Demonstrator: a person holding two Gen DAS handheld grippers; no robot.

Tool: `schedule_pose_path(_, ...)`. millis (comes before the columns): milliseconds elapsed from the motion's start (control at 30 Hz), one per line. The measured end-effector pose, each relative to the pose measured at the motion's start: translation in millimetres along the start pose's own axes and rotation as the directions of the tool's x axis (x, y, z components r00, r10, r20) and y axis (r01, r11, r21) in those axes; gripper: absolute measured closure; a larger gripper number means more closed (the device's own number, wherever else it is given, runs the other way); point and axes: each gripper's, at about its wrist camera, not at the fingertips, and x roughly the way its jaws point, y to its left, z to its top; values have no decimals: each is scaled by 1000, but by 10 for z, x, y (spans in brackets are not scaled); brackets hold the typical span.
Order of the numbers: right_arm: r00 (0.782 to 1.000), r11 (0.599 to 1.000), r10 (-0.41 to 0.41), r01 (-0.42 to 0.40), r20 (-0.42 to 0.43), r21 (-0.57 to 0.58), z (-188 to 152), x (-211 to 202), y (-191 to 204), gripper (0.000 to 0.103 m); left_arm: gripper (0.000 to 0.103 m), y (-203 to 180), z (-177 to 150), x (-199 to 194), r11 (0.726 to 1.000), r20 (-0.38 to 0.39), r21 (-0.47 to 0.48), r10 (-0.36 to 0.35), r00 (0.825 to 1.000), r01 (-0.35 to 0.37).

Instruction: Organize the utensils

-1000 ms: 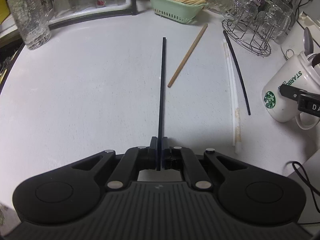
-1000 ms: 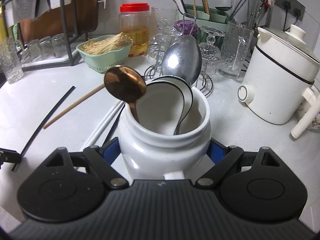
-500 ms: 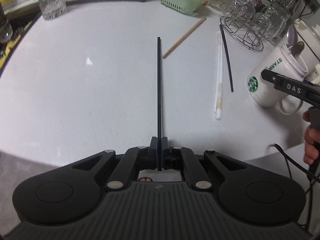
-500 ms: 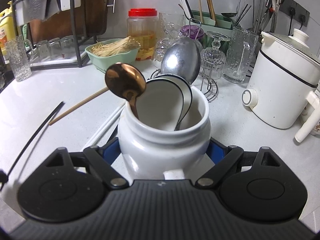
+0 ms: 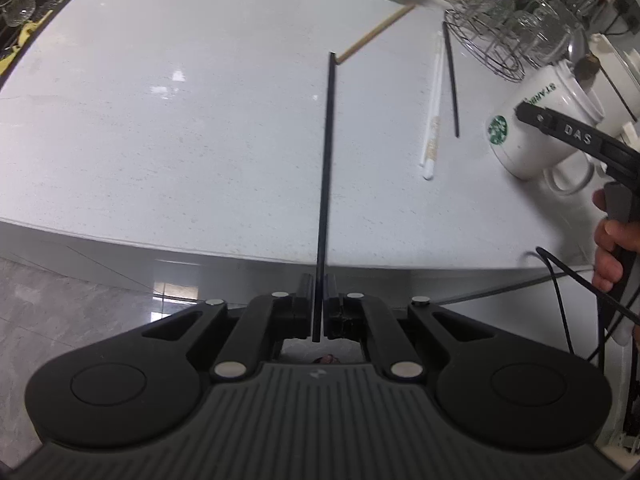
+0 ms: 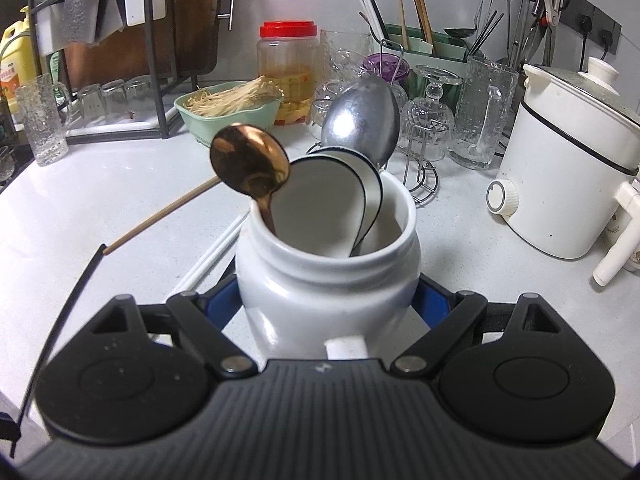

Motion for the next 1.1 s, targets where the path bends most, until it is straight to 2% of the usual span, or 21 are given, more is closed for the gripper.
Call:
schedule_pose_path(67,1000,1000,5,-5,0,-2,1,-3,-6,12,96,40,36,-24,1000,-3,-9,-2,1000,2)
schedule_pose_path(200,1000,1000,8,-8,2,-5,-8,-10,-10,12,76,80,40,-43,1000,-12,-4,-8,1000,8)
schedule_pose_path(233,1000,1000,8,-8,3,-4,-9,-11,-10,12,76,71,33,-37,1000,-14,4,-6,1000,6)
schedule_pose_path(467,1000,1000,7,-7,10,-2,-18,-14,-3,12,78,19,20,110,1000,-21,8,-13,1000,13)
schedule_pose_path(500,1000,1000,8,-8,10,-4,-16,-13,-5,12,83,15,18,136,1000,-20,15,-11,1000,11)
schedule_pose_path(533,1000,1000,10,-10,10,-4,-15,-15,-9,12,95,11,18,164,1000,-23,20,-2,1000,2)
schedule_pose_path(633,1000,1000,15,-15,12,-6,-20,-19,-18,12,98,-6,41,144,1000,-7,22,7,1000,-7)
schedule_pose_path(800,1000,1000,18,-17,23,-5,-42,-25,-21,12,98,-135,172,-102,998,31,54,17,999,-19)
schedule_pose_path(1100,998,999,38,-39,56,21,-104,-33,-65,12,98,-596,577,-729,989,160,141,23,987,-46)
